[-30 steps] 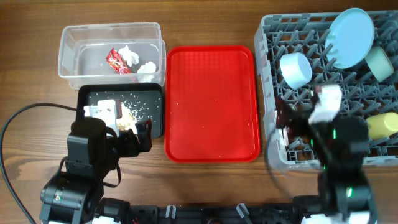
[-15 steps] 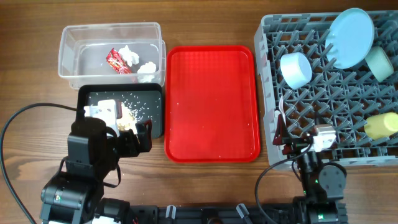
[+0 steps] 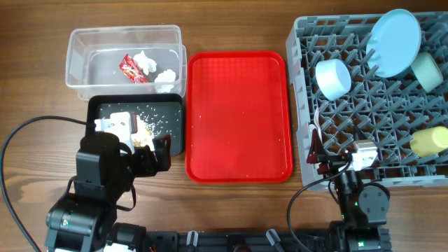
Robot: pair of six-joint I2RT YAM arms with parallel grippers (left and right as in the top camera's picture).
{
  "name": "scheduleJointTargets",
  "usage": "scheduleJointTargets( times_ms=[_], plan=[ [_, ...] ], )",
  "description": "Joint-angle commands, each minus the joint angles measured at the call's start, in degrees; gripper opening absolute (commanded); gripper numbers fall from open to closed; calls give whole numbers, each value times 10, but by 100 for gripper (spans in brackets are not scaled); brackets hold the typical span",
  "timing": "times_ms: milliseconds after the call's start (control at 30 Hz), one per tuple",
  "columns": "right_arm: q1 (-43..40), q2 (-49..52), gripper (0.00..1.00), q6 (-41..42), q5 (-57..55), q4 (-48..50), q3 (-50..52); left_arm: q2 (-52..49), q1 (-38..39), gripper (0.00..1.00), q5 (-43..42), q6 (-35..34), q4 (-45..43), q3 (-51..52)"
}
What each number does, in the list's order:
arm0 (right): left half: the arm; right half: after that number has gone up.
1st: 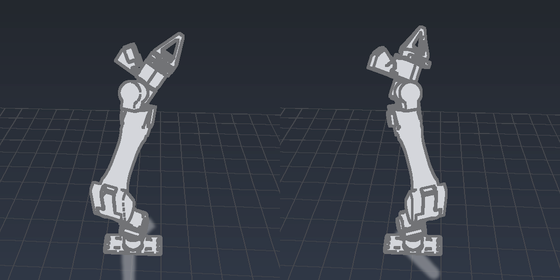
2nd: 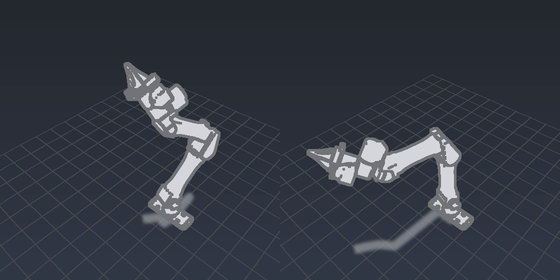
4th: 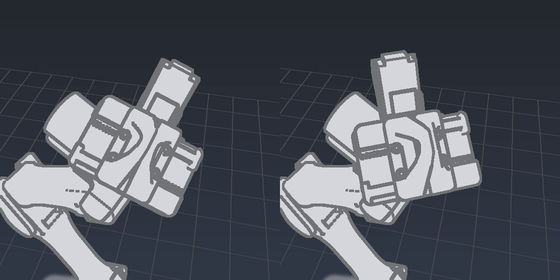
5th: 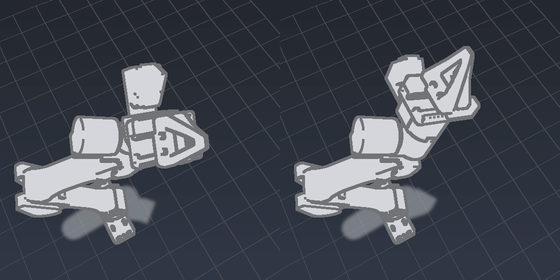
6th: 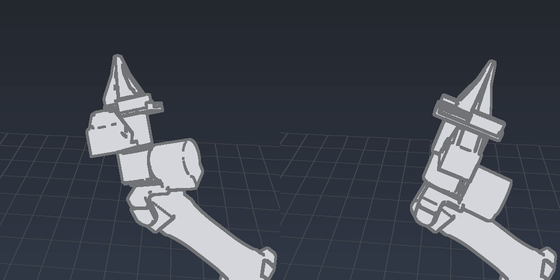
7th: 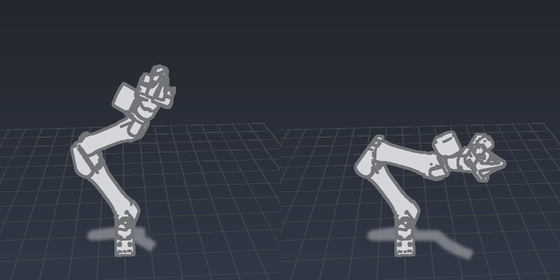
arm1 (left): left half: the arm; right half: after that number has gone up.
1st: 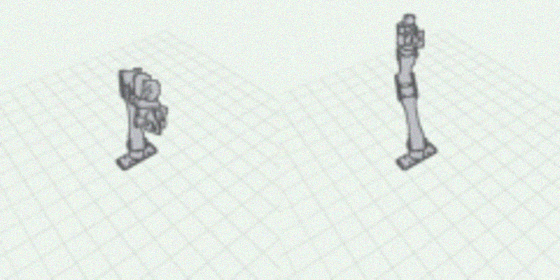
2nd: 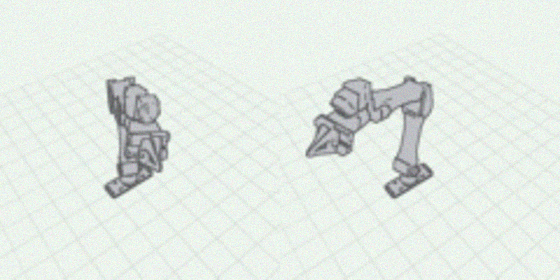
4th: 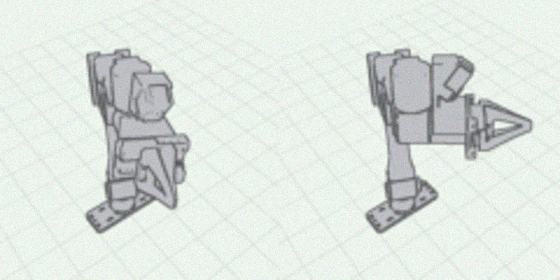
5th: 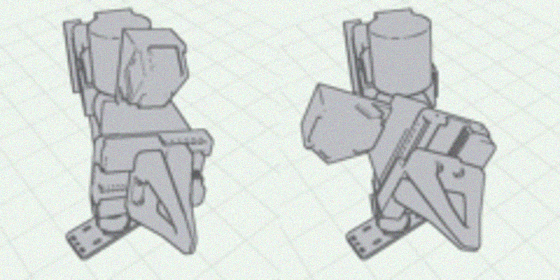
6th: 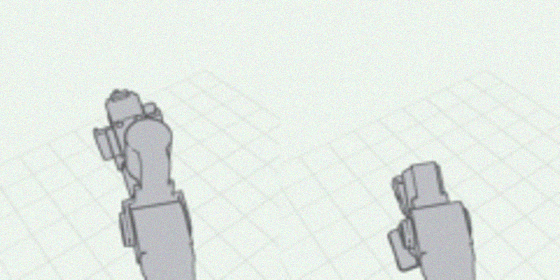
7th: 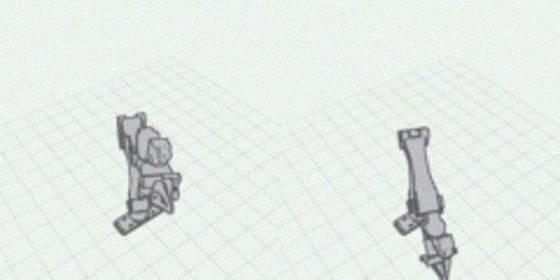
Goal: Sort waste into correct bins and load items into the dishwasher rack
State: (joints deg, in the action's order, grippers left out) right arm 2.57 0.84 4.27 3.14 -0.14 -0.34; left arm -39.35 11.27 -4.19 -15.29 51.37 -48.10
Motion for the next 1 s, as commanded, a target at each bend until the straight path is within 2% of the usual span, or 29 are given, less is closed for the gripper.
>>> scheduleJointTargets(
  times_ms=[0, 167, 267, 333, 567, 800, 867, 967],
  plan=[
    [1, -2, 100, 3, -3, 2, 0, 2, 2, 100, -2, 7, -1, 3],
    [1, -2, 100, 3, -3, 2, 0, 5, 2, 100, 0, 8, 2, 3],
    [1, -2, 100, 4, -3, 2, 0, 39, -5, 100, 9, 14, 28, 8],
    [1, -2, 100, 4, -4, 2, 0, 73, -27, 100, 8, 16, 11, 33],
    [1, -2, 100, 3, -3, 2, 0, 265, -73, 100, 8, 16, -231, 281],
    [1, -2, 100, 3, -4, 2, 0, 369, -98, 100, 14, 17, -482, 447],
    [1, -2, 100, 3, -3, 2, 0, 383, -105, 100, 17, 28, -520, 476],
    [1, -2, 100, 3, -3, 2, 0, 392, -105, 100, 10, 50, -469, 478]
  ],
)
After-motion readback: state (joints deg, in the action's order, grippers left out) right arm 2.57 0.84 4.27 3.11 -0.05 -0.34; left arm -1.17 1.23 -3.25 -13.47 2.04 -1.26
